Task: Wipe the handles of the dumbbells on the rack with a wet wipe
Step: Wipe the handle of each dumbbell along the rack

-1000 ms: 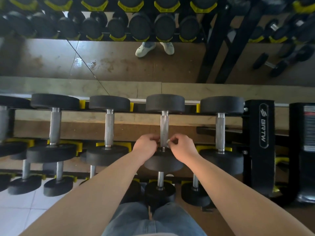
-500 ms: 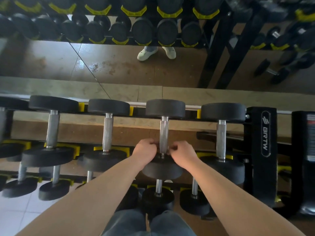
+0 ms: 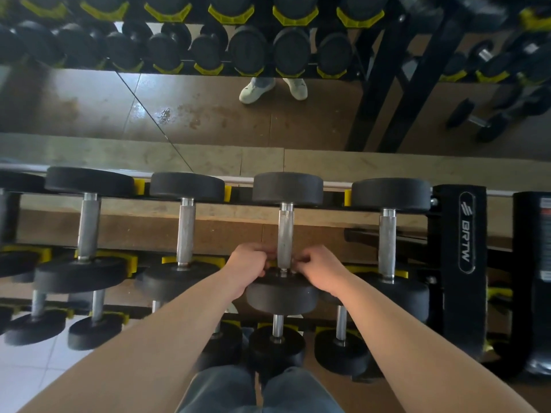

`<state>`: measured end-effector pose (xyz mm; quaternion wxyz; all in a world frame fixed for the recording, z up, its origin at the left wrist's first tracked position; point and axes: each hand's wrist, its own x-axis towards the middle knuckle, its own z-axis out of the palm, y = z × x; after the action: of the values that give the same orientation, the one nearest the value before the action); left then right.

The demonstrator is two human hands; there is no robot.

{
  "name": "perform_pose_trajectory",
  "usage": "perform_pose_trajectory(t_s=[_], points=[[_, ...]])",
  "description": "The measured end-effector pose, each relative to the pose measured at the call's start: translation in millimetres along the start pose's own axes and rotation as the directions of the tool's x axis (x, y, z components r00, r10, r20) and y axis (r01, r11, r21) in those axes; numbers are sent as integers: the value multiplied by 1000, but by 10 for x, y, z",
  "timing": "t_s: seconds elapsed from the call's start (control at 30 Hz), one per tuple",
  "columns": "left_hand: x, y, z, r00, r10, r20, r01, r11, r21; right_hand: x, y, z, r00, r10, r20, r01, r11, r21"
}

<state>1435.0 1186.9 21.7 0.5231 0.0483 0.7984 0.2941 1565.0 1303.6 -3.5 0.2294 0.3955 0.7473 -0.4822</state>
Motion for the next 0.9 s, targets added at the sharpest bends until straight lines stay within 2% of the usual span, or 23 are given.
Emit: perform_pose_trajectory(t_s=[0.03,0.1,0.17,0.23,0.33,0.43,0.47,0.53,0.6,0.67,0.73,0.77,0.8,0.83,0.9], points=[[-4,-5,4,1000,2,5,-2,1000,4,2,-8,-18,1000,6,2,-6,1000,25],[-13,-1,7,1000,5,12,-5,1000,8,52,-81,-82,997,47,-62,-32,974,226],[-17,6,-3,1000,-6,15,6,1000,3,118,-188,-177,988,119,-94,-58,868,493],[-16,10,-25,1000,-15,20,15,1000,-7,175,-250,-272,989,135,-67,-67,794,604],[-7,-5,-56,999,-15,29,15,1000,-14,172,-223,-316,996,80,-30,-52,852,521],[3,-15,-57,999,-2,48,3,1000,-7,111,-161,-343,996,56,74,-70,976,209],[10,-17,-49,999,1,49,0,1000,-8,97,-150,-346,989,53,139,-66,993,96],[18,-14,-35,999,2,48,-1,1000,-14,88,-144,-346,970,64,233,-65,998,-5],[12,-11,-32,999,-2,47,3,1000,-15,125,-161,-336,974,73,215,-85,995,50],[12,-14,-44,999,-4,47,4,1000,-17,226,-193,-332,991,80,103,-108,946,306],[14,-13,-64,998,-6,57,8,1000,-22,319,-264,-396,995,96,1,-76,777,624],[19,-17,-74,998,-8,63,9,1000,-22,348,-294,-428,996,90,-20,-49,701,712],[23,-23,-79,998,-7,68,9,1000,-24,353,-307,-443,997,75,-29,-29,680,732],[24,-26,-82,997,-7,70,8,1000,-25,343,-291,-440,998,56,-27,-23,732,681],[25,-38,-74,998,0,70,1,1000,-20,289,-210,-366,999,14,48,-30,936,350]])
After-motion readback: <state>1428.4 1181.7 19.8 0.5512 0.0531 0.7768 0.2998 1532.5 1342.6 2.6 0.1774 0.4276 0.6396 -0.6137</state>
